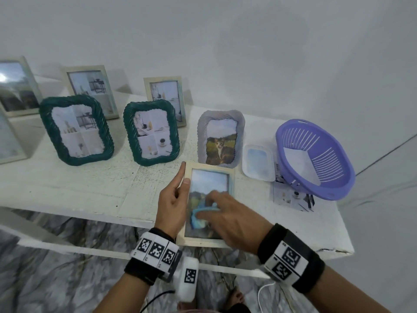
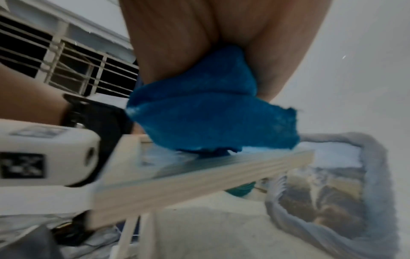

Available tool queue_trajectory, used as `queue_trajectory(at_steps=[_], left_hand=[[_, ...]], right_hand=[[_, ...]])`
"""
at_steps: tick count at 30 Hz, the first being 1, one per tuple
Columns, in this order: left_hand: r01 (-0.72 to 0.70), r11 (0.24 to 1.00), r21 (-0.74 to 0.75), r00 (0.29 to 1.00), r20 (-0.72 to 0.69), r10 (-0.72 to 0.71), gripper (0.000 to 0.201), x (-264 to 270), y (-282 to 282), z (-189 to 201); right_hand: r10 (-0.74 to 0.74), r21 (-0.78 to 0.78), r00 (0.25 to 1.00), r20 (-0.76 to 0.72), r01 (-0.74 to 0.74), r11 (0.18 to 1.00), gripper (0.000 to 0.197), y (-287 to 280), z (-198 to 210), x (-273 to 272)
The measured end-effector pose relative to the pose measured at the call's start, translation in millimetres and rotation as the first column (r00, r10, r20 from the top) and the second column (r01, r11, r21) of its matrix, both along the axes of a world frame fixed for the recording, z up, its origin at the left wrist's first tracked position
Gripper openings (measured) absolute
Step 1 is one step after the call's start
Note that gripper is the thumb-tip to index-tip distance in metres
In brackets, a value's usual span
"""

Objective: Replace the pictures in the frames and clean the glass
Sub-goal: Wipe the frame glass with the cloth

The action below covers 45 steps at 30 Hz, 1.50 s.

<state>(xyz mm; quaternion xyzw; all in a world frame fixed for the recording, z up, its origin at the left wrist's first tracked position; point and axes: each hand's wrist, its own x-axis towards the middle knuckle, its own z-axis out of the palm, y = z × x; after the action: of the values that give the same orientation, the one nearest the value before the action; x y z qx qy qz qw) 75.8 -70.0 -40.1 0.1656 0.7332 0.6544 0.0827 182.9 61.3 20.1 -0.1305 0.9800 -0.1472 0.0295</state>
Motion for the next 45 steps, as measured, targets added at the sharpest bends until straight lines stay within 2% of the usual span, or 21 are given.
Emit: queue_trajectory(at_steps=[3, 6, 8, 10, 12, 13, 16, 18, 20, 23, 26, 29, 33, 36, 38, 42, 45], left_hand=[[-0.01, 1.0, 0.005, 1.0, -0.01, 0.01, 0.043, 3, 2, 1], [-0.014, 1.0, 0.017, 1.0, -0.019, 0.014, 0.043, 4, 5, 1], [-0.006, 1.0, 0.03, 1.0, -0.008, 0.006, 0.043, 2, 5, 4], [-0.003, 0.999, 0.047, 1.0, -0.001, 0.003, 0.042, 2, 3, 6], [-0.003, 0.998, 0.057, 1.0, -0.007, 0.003, 0.042, 5, 2, 10], [0.002, 0.998, 0.066, 1.0, -0.008, -0.001, 0.042, 7, 2, 10], [-0.007, 0.997, 0.071, 1.0, -0.023, 0.008, 0.042, 11, 5, 9], [-0.006, 0.998, 0.058, 0.999, -0.041, 0.008, 0.042, 11, 7, 9], [-0.003, 0.998, 0.065, 1.0, -0.025, 0.004, 0.042, 9, 7, 8], [-0.002, 0.997, 0.072, 1.0, -0.003, 0.003, 0.042, 7, 1, 4], [0.006, 0.996, 0.089, 0.999, 0.038, -0.009, 0.043, 7, -2, -1], [-0.013, 0.996, 0.084, 1.0, 0.017, 0.012, 0.043, 7, 0, -5], [-0.025, 0.992, 0.121, 1.0, 0.003, 0.025, 0.042, 8, 2, -5], [-0.032, 0.99, 0.137, 0.999, 0.045, 0.026, 0.045, 7, 4, -7], [-0.031, 0.99, 0.138, 0.998, 0.054, 0.024, 0.045, 3, 5, -5], [-0.031, 0.986, 0.164, 0.998, 0.063, 0.021, 0.04, -1, 4, 3], [-0.04, 0.987, 0.155, 0.999, 0.043, 0.034, 0.04, -1, 5, -1]], right_hand=[[-0.169, 0.053, 0.979, -0.117, 0.176, 0.983, 0.03, 18, 0, -18], [-0.311, 0.025, 0.924, -0.224, 0.325, 0.946, 0.033, 19, 2, -30], [-0.295, -0.011, 0.925, -0.24, 0.301, 0.954, 0.029, 5, 0, -25], [-0.171, -0.001, 0.959, -0.225, 0.175, 0.984, 0.028, -10, 0, -12], [-0.043, 0.065, 0.976, -0.215, 0.058, 0.996, 0.028, -13, -1, -5], [-0.027, 0.102, 0.975, -0.222, 0.051, 0.993, 0.031, -10, -1, -7], [-0.186, 0.097, 0.941, -0.284, 0.221, 0.97, 0.034, 3, 1, -20], [-0.244, 0.089, 0.924, -0.295, 0.281, 0.956, 0.031, 2, 4, -26], [-0.183, 0.13, 0.936, -0.302, 0.231, 0.964, 0.034, -6, 6, -23], [-0.077, 0.097, 0.982, -0.173, 0.094, 0.991, 0.032, -13, 3, -7], [-0.014, 0.115, 0.991, -0.13, 0.029, 0.993, 0.031, -9, 0, 7], [-0.138, 0.116, 0.972, -0.188, 0.162, 0.98, 0.032, 0, -2, 8], [-0.389, 0.049, 0.872, -0.298, 0.421, 0.906, 0.043, 9, -10, -9], [-0.493, -0.078, 0.811, -0.315, 0.495, 0.865, 0.036, 4, -11, -18], [-0.47, -0.135, 0.825, -0.314, 0.451, 0.882, 0.033, -4, -10, -9], [-0.296, 0.008, 0.927, -0.231, 0.306, 0.952, 0.034, -19, -14, 27], [-0.293, 0.061, 0.919, -0.263, 0.319, 0.946, 0.038, -14, -16, 26]])
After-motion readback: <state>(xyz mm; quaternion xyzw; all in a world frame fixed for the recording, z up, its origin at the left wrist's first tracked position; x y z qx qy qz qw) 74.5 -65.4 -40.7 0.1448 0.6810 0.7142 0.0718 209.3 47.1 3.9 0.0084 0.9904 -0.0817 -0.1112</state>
